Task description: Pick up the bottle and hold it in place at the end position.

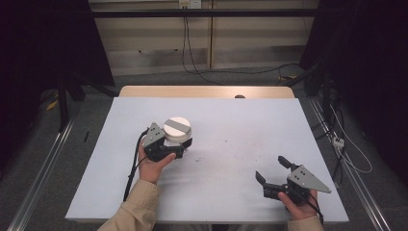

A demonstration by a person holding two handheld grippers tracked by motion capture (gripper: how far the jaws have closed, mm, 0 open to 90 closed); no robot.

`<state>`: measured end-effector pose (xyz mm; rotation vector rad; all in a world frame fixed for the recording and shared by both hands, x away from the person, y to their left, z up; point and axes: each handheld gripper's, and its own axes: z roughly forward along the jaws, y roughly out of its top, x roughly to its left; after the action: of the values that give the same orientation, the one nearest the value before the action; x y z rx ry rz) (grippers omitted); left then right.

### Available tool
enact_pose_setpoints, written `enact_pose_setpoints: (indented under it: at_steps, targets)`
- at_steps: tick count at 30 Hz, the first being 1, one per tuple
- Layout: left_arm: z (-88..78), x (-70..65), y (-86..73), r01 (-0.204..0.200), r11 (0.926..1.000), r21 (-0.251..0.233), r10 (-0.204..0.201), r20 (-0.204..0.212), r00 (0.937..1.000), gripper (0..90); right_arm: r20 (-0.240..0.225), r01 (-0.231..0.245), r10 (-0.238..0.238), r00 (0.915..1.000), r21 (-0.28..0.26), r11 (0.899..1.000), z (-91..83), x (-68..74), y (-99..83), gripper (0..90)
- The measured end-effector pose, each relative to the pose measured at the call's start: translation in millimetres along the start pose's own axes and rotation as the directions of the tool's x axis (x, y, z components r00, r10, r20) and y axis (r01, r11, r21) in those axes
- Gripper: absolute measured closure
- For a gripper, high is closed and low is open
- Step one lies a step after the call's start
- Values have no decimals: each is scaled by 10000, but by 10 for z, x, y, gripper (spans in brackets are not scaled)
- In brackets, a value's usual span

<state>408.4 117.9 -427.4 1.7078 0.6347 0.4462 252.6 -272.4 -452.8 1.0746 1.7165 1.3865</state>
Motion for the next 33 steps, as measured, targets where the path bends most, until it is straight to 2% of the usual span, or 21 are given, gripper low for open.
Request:
enact_pose_setpoints:
  at_steps: [5, 8, 12, 25, 28, 33]
  targets:
    - [69, 21, 23, 38, 10000, -25, -38, 54, 10000, 184, 15, 11, -11, 10000, -11, 10000, -3, 0, 2, 43]
    - [121, 22, 25, 206, 9997, -110, -205, 69, 9998, 184, 18, 55, -55, 10000, 0, 10000, -7, -1, 3, 43]
    - [170, 39, 29, 155, 9999, -18, -155, 85, 9998, 184, 54, 63, -63, 10000, -23, 10000, -8, -2, 3, 42]
    - [358, 6, 46, 204, 9998, -25, -203, 339, 9992, 184, 57, 53, -52, 10000, -44, 10000, -14, -9, 3, 42]
    - [390, 0, 42, 345, 9994, -59, -343, 349, 9988, 184, 63, 55, -54, 10000, -45, 10000, -16, -10, 3, 42]
    - [427, -3, 67, 211, 9998, -27, -209, 433, 9988, 184, 82, 70, -70, 9999, -28, 10000, -18, -9, 3, 42]
